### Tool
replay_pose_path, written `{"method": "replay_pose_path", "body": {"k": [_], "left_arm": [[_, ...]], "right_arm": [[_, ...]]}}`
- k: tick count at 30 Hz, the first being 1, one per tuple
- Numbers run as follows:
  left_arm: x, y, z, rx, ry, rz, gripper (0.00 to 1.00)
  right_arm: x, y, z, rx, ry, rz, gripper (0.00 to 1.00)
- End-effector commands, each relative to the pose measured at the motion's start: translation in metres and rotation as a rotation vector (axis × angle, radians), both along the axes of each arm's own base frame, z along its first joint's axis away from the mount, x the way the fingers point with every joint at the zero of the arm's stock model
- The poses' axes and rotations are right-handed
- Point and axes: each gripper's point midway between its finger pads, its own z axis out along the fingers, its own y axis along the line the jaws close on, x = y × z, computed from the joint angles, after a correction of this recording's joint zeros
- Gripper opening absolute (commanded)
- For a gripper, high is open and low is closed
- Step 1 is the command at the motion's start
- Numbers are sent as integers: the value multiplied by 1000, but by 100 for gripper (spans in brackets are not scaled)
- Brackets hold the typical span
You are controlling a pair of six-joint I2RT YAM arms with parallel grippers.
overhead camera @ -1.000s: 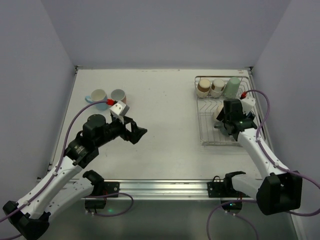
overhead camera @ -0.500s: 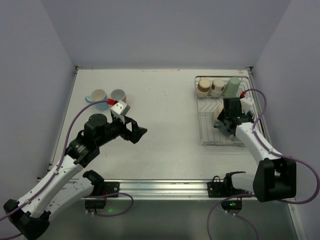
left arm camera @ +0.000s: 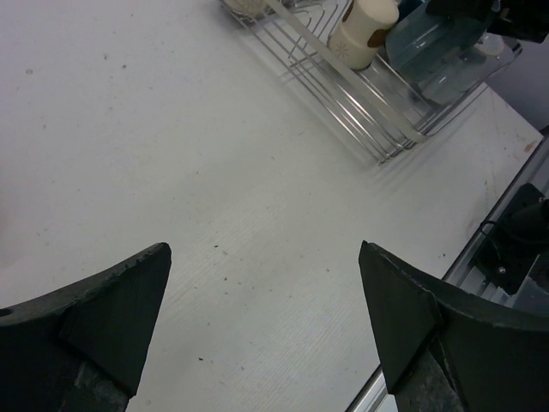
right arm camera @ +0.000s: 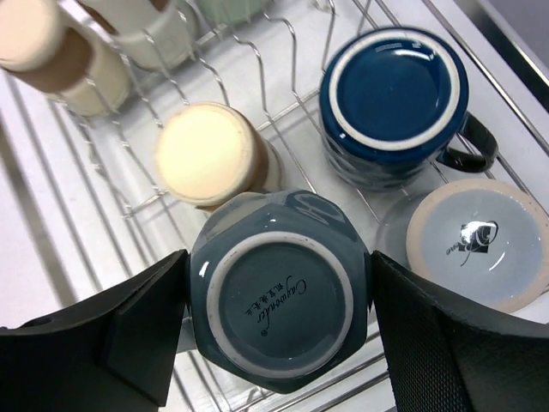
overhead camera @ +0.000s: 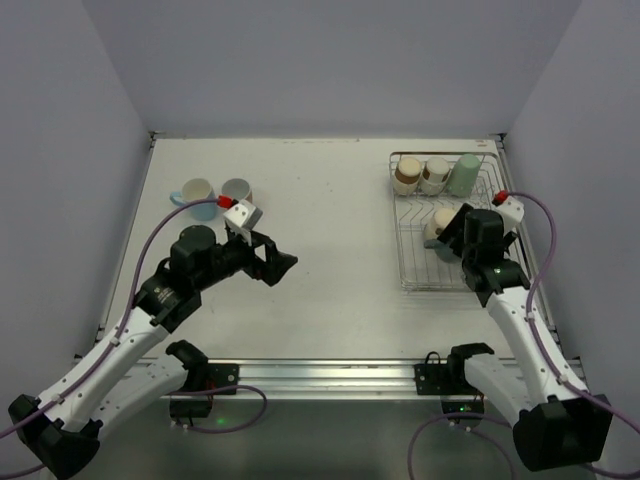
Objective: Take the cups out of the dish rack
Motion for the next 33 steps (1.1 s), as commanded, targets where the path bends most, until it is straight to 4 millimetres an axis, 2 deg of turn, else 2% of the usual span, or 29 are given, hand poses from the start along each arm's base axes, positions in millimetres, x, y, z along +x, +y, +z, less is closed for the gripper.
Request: {"method": "replay_pose_path", "body": {"k": [1,6,12,14,15,17,18,19,20,21,22,23,24,26,29,33], "left_arm": [[-4,-15,33,-117,-59,-66,95],[-13,-36,38,-216,17,-158,91],[-16,-66,39,-380,113,-267,82],[-13,-74,40,-419,123,-291,79],[-12,-78,49,-466,118,-306,78],[-11,-86,48,-505,171,-331,77],[-10,-89,58,-541,147,-351,77],[-6,-94,54,-554,169,-355,77],[-7,-97,55,-584,211,-368,77],[-8,-99,65,-619,187,-388,76],[-4,-103,60,-629,215,-389,76],[-4,-105,60,-656,256,-393,76],[-5,-107,66,-682,244,-410,76],[-1,-111,60,-704,295,-403,76],[4,-114,55,-721,319,-388,76],[6,-121,57,-735,329,-400,76]], "right_arm": [[10,13,48,50,-181,67,27],[4,43,75,155,-276,214,26],[-3,51,88,181,-338,264,25],[-5,66,94,218,-369,337,25],[-7,72,93,241,-377,364,25],[-12,95,111,315,-448,485,25],[-14,105,113,346,-461,533,25],[-19,114,119,379,-485,585,25],[-26,134,134,449,-530,691,25],[-31,144,140,487,-549,746,25],[-35,153,138,532,-552,790,25],[-43,166,153,589,-603,871,25],[-47,172,150,618,-602,903,25],[-55,182,162,657,-642,971,24],[-62,194,167,694,-664,1033,23],[-71,218,165,745,-636,1121,23]]}}
